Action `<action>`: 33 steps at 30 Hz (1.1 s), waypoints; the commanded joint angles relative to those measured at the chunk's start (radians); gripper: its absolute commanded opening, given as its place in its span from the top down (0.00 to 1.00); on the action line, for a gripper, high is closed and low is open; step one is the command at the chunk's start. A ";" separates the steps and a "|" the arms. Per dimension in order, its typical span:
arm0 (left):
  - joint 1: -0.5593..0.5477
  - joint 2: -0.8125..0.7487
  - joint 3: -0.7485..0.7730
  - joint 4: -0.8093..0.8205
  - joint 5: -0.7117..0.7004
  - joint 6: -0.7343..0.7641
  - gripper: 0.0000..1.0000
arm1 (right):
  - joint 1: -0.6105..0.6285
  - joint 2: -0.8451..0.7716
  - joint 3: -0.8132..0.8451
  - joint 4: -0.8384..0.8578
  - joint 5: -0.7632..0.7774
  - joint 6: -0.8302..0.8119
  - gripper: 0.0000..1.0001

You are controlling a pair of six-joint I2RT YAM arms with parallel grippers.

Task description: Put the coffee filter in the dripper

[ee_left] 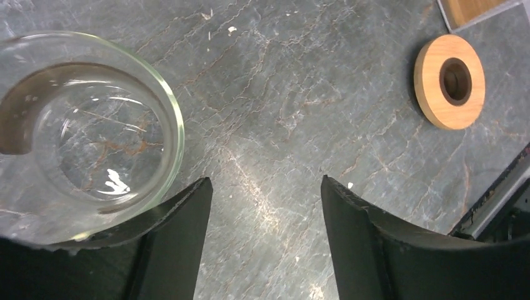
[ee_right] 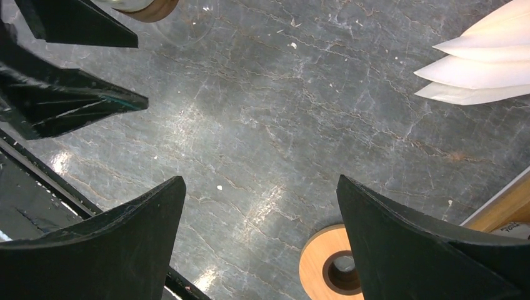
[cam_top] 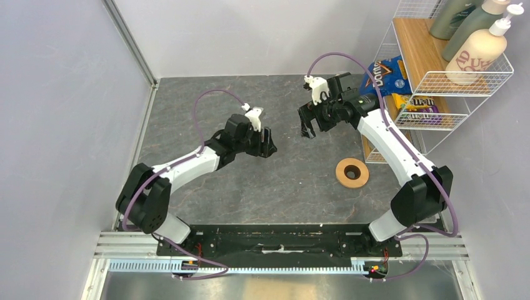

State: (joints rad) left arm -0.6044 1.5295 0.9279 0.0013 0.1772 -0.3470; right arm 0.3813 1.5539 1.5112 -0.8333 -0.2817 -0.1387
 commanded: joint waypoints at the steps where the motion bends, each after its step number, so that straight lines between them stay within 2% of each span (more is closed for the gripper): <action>1: 0.029 -0.156 0.000 -0.043 0.116 0.112 0.23 | -0.011 0.009 0.059 0.002 -0.060 0.007 0.01; 4: 0.102 -0.295 -0.013 -0.167 0.205 0.174 0.18 | -0.012 0.004 0.058 -0.006 -0.091 -0.002 0.01; 7: 0.256 -0.361 -0.004 -0.257 0.281 0.195 0.15 | -0.016 -0.010 0.051 -0.036 -0.129 -0.025 0.01; 10: 0.345 -0.373 0.010 -0.345 0.313 0.354 0.14 | -0.021 -0.030 0.033 -0.075 -0.167 -0.056 0.01; 12: 0.350 -0.361 0.005 -0.395 0.332 0.528 0.17 | -0.021 -0.041 0.023 -0.098 -0.171 -0.064 0.01; 14: 0.350 -0.332 -0.011 -0.390 0.323 0.617 0.20 | -0.021 -0.047 0.022 -0.122 -0.173 -0.064 0.01; 19: 0.346 -0.224 -0.032 -0.240 0.324 0.642 0.34 | -0.021 -0.070 0.018 -0.169 -0.164 -0.062 0.01; 22: 0.331 -0.146 -0.013 -0.181 0.341 0.681 0.36 | -0.021 -0.084 0.015 -0.182 -0.154 -0.064 0.01; 33: 0.296 0.073 0.150 -0.201 0.464 0.776 0.39 | -0.028 -0.100 0.026 -0.219 -0.137 -0.108 0.01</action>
State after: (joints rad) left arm -0.2939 1.5589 0.9966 -0.2481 0.5526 0.3557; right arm 0.3618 1.4845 1.5257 -1.0199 -0.4206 -0.2081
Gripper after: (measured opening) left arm 0.622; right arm 0.993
